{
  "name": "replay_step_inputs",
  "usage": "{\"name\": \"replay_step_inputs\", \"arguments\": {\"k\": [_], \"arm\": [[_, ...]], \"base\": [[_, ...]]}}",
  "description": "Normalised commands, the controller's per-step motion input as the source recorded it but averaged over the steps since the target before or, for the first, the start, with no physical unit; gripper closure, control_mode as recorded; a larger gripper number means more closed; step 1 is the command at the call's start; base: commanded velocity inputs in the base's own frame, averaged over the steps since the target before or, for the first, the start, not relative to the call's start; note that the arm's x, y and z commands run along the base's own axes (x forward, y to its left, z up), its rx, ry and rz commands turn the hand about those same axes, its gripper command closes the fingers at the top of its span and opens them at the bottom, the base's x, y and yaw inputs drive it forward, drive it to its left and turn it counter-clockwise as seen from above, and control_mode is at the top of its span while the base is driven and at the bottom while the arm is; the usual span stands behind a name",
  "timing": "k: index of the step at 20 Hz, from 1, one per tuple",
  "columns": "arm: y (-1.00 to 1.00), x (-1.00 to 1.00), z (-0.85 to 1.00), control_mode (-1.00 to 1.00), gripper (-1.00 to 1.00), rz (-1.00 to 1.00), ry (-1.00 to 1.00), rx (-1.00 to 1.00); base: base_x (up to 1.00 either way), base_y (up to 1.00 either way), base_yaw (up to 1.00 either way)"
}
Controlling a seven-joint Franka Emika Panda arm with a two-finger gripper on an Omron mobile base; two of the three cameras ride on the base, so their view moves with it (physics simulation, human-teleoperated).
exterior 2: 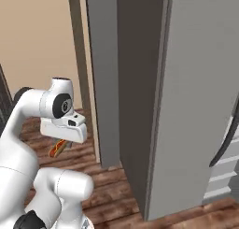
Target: Store the hot dog in the freezer for long-term storage. Close the freezer door after placing the cooked food.
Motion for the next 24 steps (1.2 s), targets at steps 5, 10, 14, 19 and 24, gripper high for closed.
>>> {"name": "replay_step_inputs", "arguments": {"k": [5, 10, 14, 19, 24], "arm": [[0.00, 0.00, 0.00, 1.00, 1.00, 0.00, 0.00, 0.00], [0.00, 0.00, 0.00, 1.00, 1.00, 0.00, 0.00, 0.00], [0.00, 0.00, 0.00, 1.00, 1.00, 0.00, 0.00, 0.00], [0.00, 0.00, 0.00, 1.00, 1.00, 0.00, 0.00, 0.00], [0.00, 0.00, 0.00, 1.00, 1.00, 0.00, 0.00, 0.00]], "base": [[-0.10, -0.21, -0.54], [-0.11, -0.27, -0.47], [0.08, -0.32, -0.43], [0.40, -0.59, -0.27], [0.32, -0.85, -0.19]]}}
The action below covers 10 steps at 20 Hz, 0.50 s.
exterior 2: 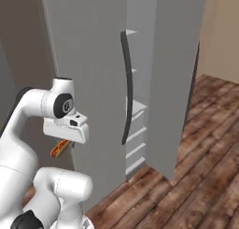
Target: Store the hot dog in the freezer for long-term storage. Close the freezer door after placing the cooked food.
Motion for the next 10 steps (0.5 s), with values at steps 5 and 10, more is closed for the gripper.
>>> {"name": "replay_step_inputs", "arguments": {"k": [5, 10], "arm": [[0.00, 0.00, 0.00, 1.00, 1.00, 0.00, 0.00, 0.00], [0.00, 0.00, 0.00, 1.00, 1.00, 0.00, 0.00, 0.00]], "base": [[0.25, -0.81, -0.16], [0.42, -0.65, -0.10]]}}
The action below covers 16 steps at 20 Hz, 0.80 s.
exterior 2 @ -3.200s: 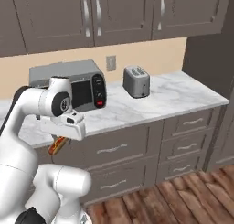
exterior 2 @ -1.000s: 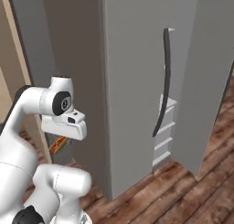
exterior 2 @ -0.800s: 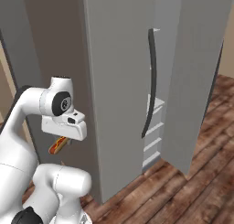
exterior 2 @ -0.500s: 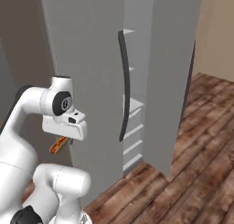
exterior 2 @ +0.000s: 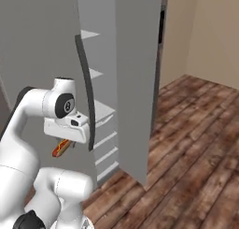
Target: Store the hot dog in the freezer for long-term storage. Close the freezer door after placing the cooked food.
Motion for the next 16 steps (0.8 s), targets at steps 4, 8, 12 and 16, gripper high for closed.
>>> {"name": "replay_step_inputs", "arguments": {"k": [4, 8, 12, 16], "arm": [[0.00, 0.00, 0.00, 1.00, 1.00, 0.00, 0.00, 0.00], [0.00, 0.00, 0.00, 1.00, 1.00, 0.00, 0.00, 0.00], [0.00, 0.00, 0.00, 1.00, 1.00, 0.00, 0.00, 0.00], [0.00, 0.00, 0.00, 1.00, 1.00, 0.00, 0.00, 0.00]], "base": [[0.59, -0.44, -0.05], [0.76, -0.38, 0.00], [0.56, -0.35, 0.00], [0.41, -0.16, 0.25]]}}
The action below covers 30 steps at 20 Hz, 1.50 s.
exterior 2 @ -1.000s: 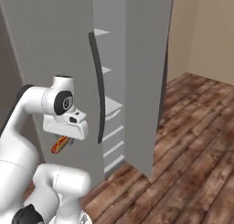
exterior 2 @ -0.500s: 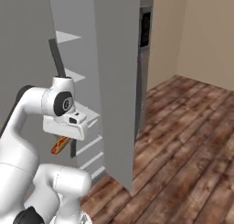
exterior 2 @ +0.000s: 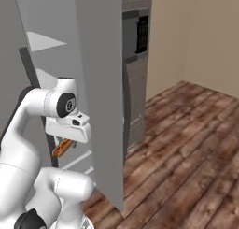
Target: Store the hot dog in the freezer for long-term storage. Close the freezer door after placing the cooked food.
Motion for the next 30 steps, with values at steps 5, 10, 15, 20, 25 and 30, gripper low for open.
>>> {"name": "replay_step_inputs", "arguments": {"k": [5, 10, 15, 20, 25, 30], "arm": [[0.00, 0.00, 0.00, 1.00, 1.00, 0.00, 0.00, 0.00], [0.00, 0.00, 0.00, 1.00, 1.00, 0.00, 0.00, 0.00], [0.00, 0.00, 0.00, 1.00, 1.00, 0.00, 0.00, 0.00], [0.00, 0.00, 0.00, 1.00, 1.00, 0.00, 0.00, 0.00], [0.00, 0.00, 0.00, 1.00, 1.00, 0.00, 0.00, 0.00], [0.00, 0.00, 0.00, 1.00, 1.00, 0.00, 0.00, 0.00]], "base": [[0.26, -0.05, 0.29], [0.29, -0.07, 0.30], [0.42, -0.19, 0.38], [0.30, -0.32, 0.37], [0.02, -0.37, 0.37], [0.00, -0.61, 0.41]]}}
